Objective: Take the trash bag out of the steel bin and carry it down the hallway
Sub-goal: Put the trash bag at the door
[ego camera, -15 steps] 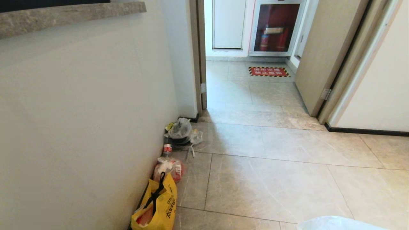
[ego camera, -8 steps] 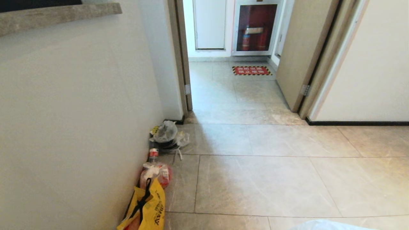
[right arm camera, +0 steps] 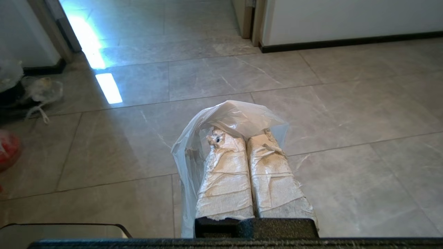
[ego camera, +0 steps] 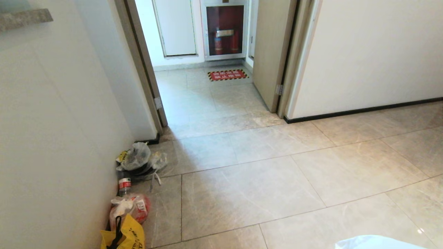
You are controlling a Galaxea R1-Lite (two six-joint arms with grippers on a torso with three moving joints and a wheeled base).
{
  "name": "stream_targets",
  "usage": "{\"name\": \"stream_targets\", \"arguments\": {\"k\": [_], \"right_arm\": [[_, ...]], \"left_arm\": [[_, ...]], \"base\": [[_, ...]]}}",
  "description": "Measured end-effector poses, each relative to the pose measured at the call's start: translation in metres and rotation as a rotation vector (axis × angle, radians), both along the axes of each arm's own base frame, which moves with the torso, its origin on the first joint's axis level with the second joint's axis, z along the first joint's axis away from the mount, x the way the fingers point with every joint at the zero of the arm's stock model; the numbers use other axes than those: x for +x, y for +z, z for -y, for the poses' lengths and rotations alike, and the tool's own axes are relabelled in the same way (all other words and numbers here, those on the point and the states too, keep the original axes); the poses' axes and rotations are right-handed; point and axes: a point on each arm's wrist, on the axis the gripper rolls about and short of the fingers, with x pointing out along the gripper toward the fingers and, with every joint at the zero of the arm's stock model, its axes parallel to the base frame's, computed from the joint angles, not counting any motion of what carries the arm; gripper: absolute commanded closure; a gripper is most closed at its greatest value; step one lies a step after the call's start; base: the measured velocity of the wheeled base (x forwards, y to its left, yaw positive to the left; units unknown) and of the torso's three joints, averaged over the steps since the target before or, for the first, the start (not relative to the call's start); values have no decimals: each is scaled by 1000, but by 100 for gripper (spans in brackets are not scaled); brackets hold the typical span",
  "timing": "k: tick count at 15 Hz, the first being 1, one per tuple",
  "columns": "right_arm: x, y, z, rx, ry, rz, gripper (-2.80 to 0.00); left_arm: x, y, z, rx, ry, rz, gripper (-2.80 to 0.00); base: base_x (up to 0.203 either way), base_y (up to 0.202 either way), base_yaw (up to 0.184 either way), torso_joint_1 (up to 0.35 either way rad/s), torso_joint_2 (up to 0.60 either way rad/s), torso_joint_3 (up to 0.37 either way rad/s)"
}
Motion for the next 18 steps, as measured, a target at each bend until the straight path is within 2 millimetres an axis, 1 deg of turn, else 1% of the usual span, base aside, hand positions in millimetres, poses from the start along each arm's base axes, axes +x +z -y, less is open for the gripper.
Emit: {"name": "stream_targets", "arguments": {"k": [10, 14, 18], "right_arm": [[0, 0, 0, 1, 1, 2, 0], [0, 0, 0, 1, -1, 2, 0], [0, 0, 0, 1, -1, 1, 0]], "left_arm": [[0, 0, 0, 0, 1, 1, 0], [0, 0, 0, 0, 1, 1, 0], [0, 0, 0, 0, 1, 1, 0]], "base": [[0, 0, 0, 0, 0, 0], [-7, -1, -132, 2, 4, 3], [1, 9, -169, 2, 3, 0]]}}
